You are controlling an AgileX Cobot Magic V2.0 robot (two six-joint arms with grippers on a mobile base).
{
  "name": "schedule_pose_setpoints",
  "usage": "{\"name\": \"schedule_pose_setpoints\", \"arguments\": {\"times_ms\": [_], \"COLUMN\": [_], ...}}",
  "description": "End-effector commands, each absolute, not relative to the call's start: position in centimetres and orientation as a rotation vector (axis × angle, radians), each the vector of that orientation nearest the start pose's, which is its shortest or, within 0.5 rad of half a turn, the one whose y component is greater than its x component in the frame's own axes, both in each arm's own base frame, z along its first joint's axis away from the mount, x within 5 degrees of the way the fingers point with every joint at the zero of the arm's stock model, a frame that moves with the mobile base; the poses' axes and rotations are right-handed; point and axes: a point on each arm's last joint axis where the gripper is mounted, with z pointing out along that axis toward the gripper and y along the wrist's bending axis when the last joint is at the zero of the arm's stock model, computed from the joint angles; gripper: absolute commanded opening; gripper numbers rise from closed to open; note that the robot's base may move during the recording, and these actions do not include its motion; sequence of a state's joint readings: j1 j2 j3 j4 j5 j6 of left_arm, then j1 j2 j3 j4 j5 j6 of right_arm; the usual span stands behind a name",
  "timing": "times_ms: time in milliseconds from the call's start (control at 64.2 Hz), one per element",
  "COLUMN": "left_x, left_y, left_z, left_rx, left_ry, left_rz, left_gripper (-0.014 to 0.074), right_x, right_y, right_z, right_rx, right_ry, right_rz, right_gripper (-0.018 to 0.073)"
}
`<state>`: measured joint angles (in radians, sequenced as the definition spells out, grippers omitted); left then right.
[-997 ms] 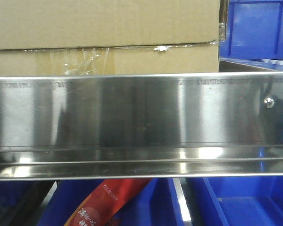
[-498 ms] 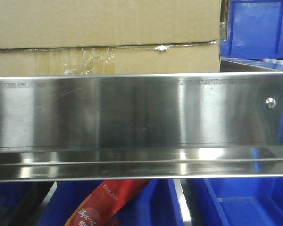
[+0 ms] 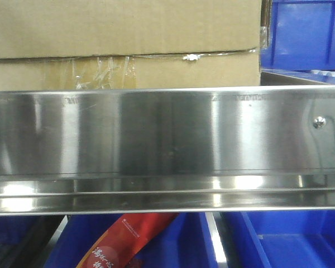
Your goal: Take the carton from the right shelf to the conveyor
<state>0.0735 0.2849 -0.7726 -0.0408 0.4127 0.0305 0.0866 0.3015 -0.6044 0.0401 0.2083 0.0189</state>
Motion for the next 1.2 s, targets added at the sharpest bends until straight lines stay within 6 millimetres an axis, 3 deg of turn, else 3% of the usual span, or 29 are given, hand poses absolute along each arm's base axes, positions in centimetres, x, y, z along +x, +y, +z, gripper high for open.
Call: {"name": "schedule_pose_setpoints", "arguments": {"times_ms": [0, 296, 514, 654, 825, 966, 1090, 1184], "left_x": [3.8, 6.7, 12.2, 15.8, 20.2, 23.2, 25.5, 26.8], "left_y": [0.0, -2.7, -5.3, -6.1, -6.6, -6.0, -5.8, -5.8], "left_z": [41.9, 44.7, 46.7, 48.9, 50.3, 50.6, 50.6, 50.4], "left_rx": [-0.012, 0.41, 0.554, 0.449, 0.345, 0.206, 0.113, 0.073], "left_ry": [1.485, 1.617, 1.736, 1.775, 1.89, 2.046, 2.154, 2.213], "left_rz": [0.056, -0.133, -0.246, -0.309, -0.278, -0.164, -0.082, -0.04], "left_gripper": [0.0417, 0.0417, 0.0417, 0.0417, 0.0417, 0.0417, 0.0417, 0.0417], "right_x": [6.5, 8.9, 12.4, 15.0, 18.9, 21.5, 24.2, 26.3], "right_y": [0.6, 1.9, 5.2, 7.9, 10.1, 11.5, 12.9, 13.9], "right_z": [38.0, 41.8, 44.1, 45.9, 48.5, 51.0, 51.3, 51.7], "right_rx": [-0.047, -0.192, -0.35, -0.457, -0.429, -0.402, -0.416, -0.409], "right_ry": [1.419, 1.432, 1.561, 1.703, 1.917, 2.033, 2.16, 2.16], "right_rz": [0.099, 0.135, 0.284, 0.337, 0.377, 0.391, 0.359, 0.351], "right_gripper": [0.0559, 0.0559, 0.0559, 0.0559, 0.0559, 0.0559, 0.0559, 0.0559]}}
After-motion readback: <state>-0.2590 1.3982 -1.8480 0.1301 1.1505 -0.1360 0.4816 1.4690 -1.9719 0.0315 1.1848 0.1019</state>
